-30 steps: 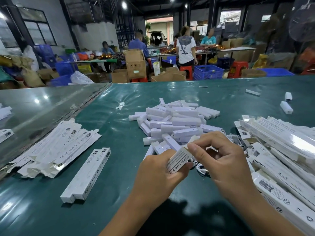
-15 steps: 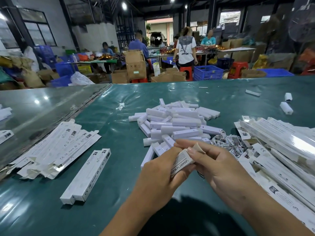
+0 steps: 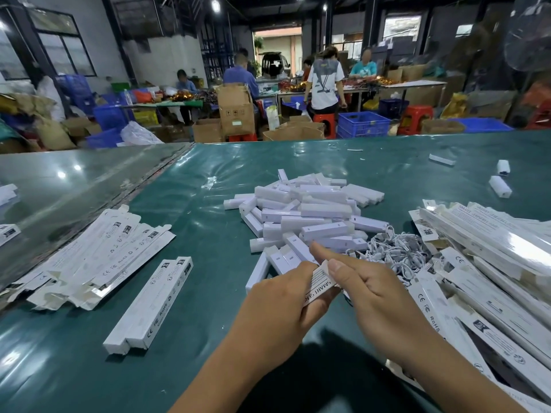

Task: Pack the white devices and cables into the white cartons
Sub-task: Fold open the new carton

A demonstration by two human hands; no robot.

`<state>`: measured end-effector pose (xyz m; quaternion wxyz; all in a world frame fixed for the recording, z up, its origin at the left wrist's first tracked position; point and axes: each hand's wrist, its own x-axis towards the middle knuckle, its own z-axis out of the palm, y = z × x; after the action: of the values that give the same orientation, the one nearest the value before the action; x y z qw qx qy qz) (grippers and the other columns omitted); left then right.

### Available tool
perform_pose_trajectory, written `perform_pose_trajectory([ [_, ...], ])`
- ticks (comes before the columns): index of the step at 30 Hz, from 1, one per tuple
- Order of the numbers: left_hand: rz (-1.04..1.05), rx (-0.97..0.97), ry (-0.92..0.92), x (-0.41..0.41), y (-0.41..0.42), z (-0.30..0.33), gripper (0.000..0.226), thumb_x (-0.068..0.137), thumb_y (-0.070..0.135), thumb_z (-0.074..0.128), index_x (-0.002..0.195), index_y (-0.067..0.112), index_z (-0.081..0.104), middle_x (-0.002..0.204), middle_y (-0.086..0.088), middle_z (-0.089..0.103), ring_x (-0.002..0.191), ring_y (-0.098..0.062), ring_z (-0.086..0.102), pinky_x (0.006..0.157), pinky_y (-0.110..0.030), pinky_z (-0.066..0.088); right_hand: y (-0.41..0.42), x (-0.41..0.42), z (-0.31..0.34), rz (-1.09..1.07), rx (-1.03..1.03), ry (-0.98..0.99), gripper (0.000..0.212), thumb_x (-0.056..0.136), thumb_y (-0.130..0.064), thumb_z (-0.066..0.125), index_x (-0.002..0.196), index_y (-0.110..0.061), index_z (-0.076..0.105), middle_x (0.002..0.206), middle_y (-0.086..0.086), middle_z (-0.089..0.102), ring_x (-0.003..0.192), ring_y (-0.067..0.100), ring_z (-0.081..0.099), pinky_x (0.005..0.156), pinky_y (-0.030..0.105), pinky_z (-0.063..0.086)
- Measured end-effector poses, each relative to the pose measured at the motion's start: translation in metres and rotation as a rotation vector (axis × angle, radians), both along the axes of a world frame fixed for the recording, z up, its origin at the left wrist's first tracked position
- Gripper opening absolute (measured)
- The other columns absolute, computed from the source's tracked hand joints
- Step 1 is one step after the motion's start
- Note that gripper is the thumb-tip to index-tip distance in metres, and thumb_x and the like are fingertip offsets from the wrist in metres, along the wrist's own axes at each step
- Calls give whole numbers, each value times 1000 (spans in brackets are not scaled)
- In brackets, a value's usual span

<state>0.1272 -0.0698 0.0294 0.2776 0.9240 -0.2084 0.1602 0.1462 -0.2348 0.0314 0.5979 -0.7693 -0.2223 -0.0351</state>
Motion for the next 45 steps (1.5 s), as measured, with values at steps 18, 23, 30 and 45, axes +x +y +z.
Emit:
perform_pose_trajectory([
  [18, 88, 118, -128, 0, -3, -5, 25, 97, 40, 53, 112, 21, 54, 92, 3, 67, 77, -27, 59, 61, -34, 38, 8, -4, -8, -173, -28, 1, 34, 106, -27, 48, 111, -56, 63, 106, -52, 59, 106, -21, 59, 87, -3, 39],
  [23, 105, 188, -180, -1, -6, -5, 22, 91, 39, 59, 103, 20, 58, 80, 4, 67, 66, -25, 60, 53, -29, 34, 9, -6, -10, -171, -55, 41, 31, 105, -35, 46, 108, -63, 60, 115, -19, 70, 113, 14, 59, 100, 22, 42],
  [30, 32, 236, -226, -1, -6, -4, 35, 96, 51, 43, 107, 22, 60, 87, 7, 67, 75, -17, 64, 57, -31, 46, -1, -1, 6, -126, 131, 146, 51, 85, -78, 34, 103, -54, 75, 116, -30, 70, 114, -10, 62, 102, 23, 41],
  [45, -31, 405, -247, 2, -20, -12, 32, 83, 40, 42, 90, 18, 65, 72, 7, 65, 57, -15, 64, 42, -26, 37, 14, 1, -9, -164, -77, 83, 52, 109, -16, 35, 134, -61, 39, 122, -35, 63, 118, -18, 54, 100, 5, 38],
])
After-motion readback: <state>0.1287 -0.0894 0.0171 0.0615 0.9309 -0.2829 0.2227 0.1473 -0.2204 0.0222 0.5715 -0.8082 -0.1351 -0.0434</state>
